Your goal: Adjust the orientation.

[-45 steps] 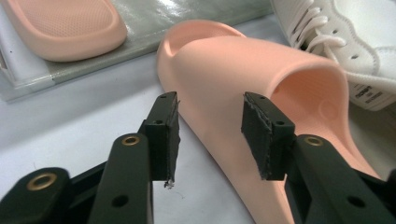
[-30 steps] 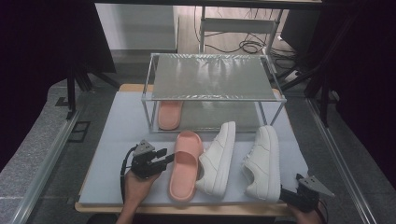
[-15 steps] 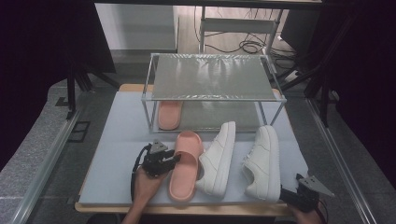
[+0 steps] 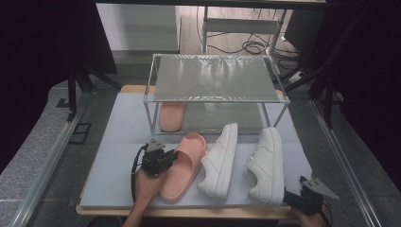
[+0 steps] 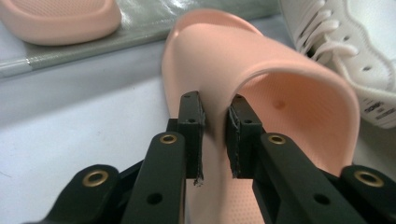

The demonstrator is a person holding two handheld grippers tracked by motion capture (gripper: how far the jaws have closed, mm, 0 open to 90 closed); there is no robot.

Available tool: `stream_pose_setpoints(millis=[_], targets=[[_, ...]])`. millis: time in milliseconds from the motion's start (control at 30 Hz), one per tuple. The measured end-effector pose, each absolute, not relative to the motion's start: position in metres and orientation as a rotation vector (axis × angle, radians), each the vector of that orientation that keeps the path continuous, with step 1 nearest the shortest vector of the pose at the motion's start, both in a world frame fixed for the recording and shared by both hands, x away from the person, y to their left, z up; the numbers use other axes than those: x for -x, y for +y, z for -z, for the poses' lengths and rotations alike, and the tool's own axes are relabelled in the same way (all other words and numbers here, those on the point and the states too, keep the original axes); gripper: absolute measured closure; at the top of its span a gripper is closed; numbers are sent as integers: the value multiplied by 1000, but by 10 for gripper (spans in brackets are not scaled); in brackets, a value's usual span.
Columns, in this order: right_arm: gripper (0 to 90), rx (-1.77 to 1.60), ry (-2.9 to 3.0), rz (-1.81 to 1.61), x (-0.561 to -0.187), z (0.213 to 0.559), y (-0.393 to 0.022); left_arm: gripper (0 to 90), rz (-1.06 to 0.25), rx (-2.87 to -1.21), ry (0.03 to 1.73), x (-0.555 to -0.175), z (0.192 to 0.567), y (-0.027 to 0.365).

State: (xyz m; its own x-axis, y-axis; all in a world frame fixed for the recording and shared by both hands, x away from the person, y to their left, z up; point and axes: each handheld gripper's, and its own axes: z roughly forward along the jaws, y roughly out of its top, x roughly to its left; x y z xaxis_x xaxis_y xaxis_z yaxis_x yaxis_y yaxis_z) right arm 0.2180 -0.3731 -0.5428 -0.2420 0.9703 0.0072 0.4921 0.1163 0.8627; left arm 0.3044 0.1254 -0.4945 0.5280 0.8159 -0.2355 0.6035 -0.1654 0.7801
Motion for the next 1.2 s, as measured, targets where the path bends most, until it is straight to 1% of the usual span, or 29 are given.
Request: stream_pose_setpoints(millis=[533,1200], targets=[[83,-1418,1809,-1043,-218,543,-373,788,-333,-1863,1186,-312,483,132],[83,-1419,1809,-1043,-218,543,-373,799,-371,-1774,1232,-329,462,143]])
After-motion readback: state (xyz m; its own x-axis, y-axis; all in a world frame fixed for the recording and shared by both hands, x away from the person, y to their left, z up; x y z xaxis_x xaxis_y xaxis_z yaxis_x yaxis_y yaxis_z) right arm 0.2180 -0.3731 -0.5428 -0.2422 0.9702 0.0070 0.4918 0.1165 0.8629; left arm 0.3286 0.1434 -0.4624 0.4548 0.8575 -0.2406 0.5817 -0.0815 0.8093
